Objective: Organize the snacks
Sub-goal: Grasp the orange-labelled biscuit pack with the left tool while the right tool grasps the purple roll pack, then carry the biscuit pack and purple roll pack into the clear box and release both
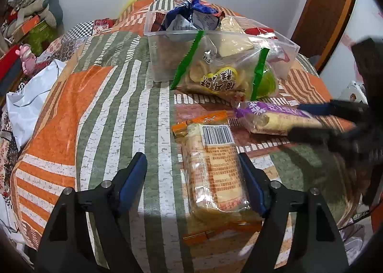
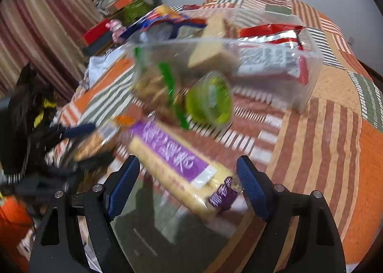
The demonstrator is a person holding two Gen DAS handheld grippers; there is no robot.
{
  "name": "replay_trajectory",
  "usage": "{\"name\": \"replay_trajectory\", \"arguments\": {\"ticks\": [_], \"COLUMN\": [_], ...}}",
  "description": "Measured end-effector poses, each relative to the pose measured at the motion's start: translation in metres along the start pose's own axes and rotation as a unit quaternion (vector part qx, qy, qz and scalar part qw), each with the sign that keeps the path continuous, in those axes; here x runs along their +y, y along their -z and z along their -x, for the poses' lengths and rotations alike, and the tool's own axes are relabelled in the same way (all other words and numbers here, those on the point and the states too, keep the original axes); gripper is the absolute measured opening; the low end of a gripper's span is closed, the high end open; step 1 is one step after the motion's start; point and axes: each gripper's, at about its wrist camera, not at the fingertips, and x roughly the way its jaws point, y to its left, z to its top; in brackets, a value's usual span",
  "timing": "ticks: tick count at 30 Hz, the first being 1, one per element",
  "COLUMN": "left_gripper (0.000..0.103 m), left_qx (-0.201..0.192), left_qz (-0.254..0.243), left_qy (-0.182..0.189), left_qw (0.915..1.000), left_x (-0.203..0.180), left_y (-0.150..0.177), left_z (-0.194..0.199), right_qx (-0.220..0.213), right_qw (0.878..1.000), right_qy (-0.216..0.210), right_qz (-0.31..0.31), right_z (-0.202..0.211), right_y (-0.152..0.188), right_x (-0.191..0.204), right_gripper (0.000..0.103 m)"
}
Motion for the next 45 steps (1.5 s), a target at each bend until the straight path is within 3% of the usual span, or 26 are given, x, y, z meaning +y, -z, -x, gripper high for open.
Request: {"name": "replay_trajectory", "arguments": {"ticks": [3, 13, 16, 18, 20, 22, 26, 35, 45], "left_gripper": [0.076, 0.041, 0.036, 0.035, 0.035, 0.034, 0.034, 0.034, 0.034], "left_qx": [0.001, -0.011, -0.016, -0.021, -0.024, -0.026, -0.029, -0.046, -0.094], "left_qz": [0.001, -0.008, -0.013, -0.009, -0.005, -0.005, -0.007, -0.003, -0.016], "left_qy": [-0.002, -0.005, -0.005, -0.002, 0.002, 0.001, -0.004, 0.003, -0.003], "left_qw": [1.0000, 0.9999, 0.9998, 0.9998, 0.9997, 0.9997, 0.9996, 0.9989, 0.9955], "left_x": [0.001, -0.002, -0.002, 0.000, 0.002, 0.002, 0.000, -0.003, -0.011], "left_y": [-0.001, 0.000, 0.002, 0.002, 0.003, 0.003, 0.005, 0.005, -0.019], "left_z": [-0.002, -0.002, -0.002, -0.002, -0.002, -0.001, 0.002, 0.022, 0.048], "right_qx": [0.011, 0.005, 0.003, 0.000, -0.005, -0.010, -0.021, -0.052, -0.103], "right_qw": [1.000, 0.999, 0.999, 1.000, 1.000, 1.000, 0.999, 0.998, 0.994], "right_qy": [0.001, 0.004, 0.009, 0.009, 0.004, 0.007, 0.007, 0.010, 0.027], "right_qz": [0.018, 0.034, 0.033, 0.028, 0.024, 0.026, 0.028, 0.024, 0.012], "right_z": [-0.001, -0.012, -0.020, -0.019, -0.018, -0.015, -0.007, 0.015, 0.043], "right_y": [0.010, -0.007, -0.012, -0.012, -0.010, -0.007, 0.000, 0.013, -0.001], "right_x": [0.010, 0.011, 0.011, 0.011, 0.011, 0.013, 0.020, 0.030, 0.016], "right_gripper": [0.083, 0.081, 0.081, 0.081, 0.069, 0.064, 0.043, 0.043, 0.043]}}
